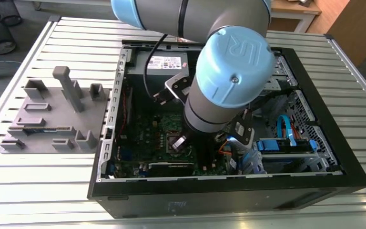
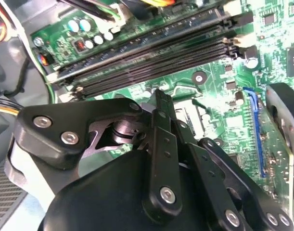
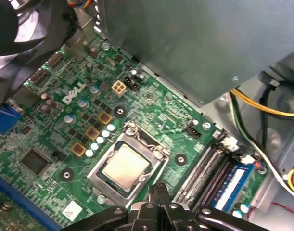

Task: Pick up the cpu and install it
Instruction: 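Install the first cpu locking lever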

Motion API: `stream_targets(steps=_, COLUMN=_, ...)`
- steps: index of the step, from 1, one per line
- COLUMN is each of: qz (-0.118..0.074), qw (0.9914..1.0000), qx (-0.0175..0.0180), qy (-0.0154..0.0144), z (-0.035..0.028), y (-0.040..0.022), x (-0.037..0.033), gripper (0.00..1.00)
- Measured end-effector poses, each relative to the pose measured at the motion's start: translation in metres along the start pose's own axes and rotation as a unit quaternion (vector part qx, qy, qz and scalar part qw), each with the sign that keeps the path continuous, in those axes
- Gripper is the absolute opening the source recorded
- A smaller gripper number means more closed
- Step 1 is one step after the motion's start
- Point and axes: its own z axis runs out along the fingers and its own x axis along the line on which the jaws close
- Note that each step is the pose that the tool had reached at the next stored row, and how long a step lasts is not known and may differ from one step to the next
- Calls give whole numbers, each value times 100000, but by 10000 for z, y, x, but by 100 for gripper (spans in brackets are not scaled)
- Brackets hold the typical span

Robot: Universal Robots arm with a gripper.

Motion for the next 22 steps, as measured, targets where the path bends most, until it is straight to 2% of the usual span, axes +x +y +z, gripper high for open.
stream_targets(steps=5, qz=-222, qw=100000, qx=36, qy=-53, z=48, y=-22, x=34, gripper=11)
stream_targets(steps=12, qz=-391, qw=99999, qx=35, qy=-31, z=53, y=-57, x=62, gripper=11)
stream_targets(steps=22, qz=-425, qw=99999, qx=34, qy=-14, z=67, y=-62, x=64, gripper=11)
